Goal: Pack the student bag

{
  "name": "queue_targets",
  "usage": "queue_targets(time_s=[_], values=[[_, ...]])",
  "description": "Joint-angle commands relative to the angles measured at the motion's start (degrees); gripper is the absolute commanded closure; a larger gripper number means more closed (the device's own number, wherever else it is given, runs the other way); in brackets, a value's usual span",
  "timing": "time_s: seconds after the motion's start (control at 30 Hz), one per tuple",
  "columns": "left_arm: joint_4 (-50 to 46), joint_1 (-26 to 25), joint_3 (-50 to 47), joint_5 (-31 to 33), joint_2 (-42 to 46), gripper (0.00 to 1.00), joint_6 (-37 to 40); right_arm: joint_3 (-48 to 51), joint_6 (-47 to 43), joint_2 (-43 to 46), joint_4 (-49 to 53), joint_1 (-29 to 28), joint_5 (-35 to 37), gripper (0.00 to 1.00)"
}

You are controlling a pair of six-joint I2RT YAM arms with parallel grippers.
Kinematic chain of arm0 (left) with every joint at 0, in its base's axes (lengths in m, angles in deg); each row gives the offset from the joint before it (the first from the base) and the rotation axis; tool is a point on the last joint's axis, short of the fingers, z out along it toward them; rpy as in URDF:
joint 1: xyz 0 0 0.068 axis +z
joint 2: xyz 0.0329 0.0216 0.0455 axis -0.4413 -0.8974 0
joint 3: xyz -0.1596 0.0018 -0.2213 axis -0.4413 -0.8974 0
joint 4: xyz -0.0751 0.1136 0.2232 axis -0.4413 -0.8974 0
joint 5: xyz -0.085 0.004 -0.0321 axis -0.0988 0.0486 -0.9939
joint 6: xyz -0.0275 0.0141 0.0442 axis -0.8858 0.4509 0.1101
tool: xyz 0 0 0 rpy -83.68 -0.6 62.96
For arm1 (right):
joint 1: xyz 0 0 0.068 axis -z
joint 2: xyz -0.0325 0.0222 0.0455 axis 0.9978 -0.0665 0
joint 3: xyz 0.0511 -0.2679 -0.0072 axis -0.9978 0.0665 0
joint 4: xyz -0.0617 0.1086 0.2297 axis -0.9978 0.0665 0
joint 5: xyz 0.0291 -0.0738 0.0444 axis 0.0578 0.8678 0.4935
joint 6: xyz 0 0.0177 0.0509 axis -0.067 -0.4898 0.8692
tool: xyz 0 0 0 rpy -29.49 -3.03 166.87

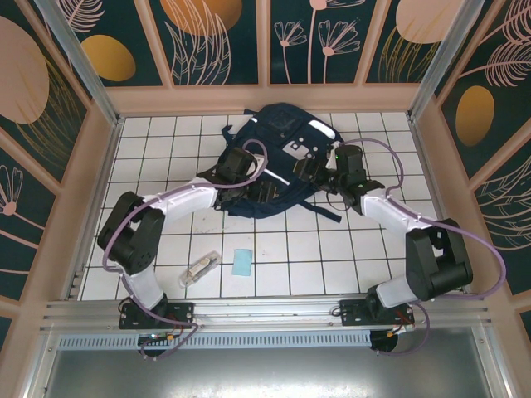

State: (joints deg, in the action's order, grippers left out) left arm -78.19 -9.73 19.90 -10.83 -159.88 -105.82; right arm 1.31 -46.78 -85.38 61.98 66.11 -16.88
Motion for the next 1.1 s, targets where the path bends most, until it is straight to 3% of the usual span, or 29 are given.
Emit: queue_targets(time_s=[0.0, 0.37, 0.7, 0.8, 0.97, 1.07], values=[[-2.0, -0.1, 3.2, -1.2, -2.8, 0.33, 4.1, 0.6, 1.6, -3.1, -5.9, 0.2, -0.7, 0.23], [-3.1, -1.4, 6.4, -12.3, -5.2, 0.4, 2.5, -0.9, 5.4, -14.5, -11.8, -1.4, -3.2, 0.29], [-4.3, -1.4, 6.7, -6.8, -6.2, 0.36, 1.6, -3.0, 9.0, -18.3, -14.2, -3.7, -4.6, 0.36], [-3.6, -1.5, 7.1, -7.6, -6.6, 0.37, 1.2, -3.3, 9.2, -18.4, -14.0, -3.6, -4.8, 0.48], [-3.5, -1.7, 7.2, -15.2, -4.3, 0.42, -1.0, -3.9, 9.7, -19.1, -14.2, -3.6, -5.1, 0.68], [-3.7, -1.7, 5.5, -17.1, -0.6, 0.41, -3.0, -5.1, 9.6, -19.8, -13.6, -3.4, -5.6, 0.88]])
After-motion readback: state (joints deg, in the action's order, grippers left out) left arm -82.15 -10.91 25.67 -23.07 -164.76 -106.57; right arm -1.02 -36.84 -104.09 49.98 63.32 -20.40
